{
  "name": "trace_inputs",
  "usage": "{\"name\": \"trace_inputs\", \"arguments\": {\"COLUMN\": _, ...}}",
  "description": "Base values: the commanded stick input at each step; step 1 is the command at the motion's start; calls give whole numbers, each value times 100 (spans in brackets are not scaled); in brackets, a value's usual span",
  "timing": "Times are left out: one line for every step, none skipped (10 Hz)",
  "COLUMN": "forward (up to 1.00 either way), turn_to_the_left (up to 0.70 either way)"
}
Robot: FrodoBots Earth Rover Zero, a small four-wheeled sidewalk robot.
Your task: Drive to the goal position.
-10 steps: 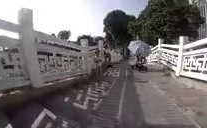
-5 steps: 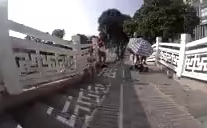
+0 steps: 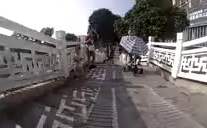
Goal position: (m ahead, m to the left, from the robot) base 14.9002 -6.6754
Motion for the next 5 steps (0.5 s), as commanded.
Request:
{"name": "trace_inputs", "arguments": {"forward": 70, "turn_to_the_left": 0}}
{"name": "trace_inputs", "arguments": {"forward": 70, "turn_to_the_left": 0}}
{"name": "trace_inputs", "arguments": {"forward": 70, "turn_to_the_left": 0}}
{"name": "trace_inputs", "arguments": {"forward": 70, "turn_to_the_left": 0}}
{"name": "trace_inputs", "arguments": {"forward": 70, "turn_to_the_left": 0}}
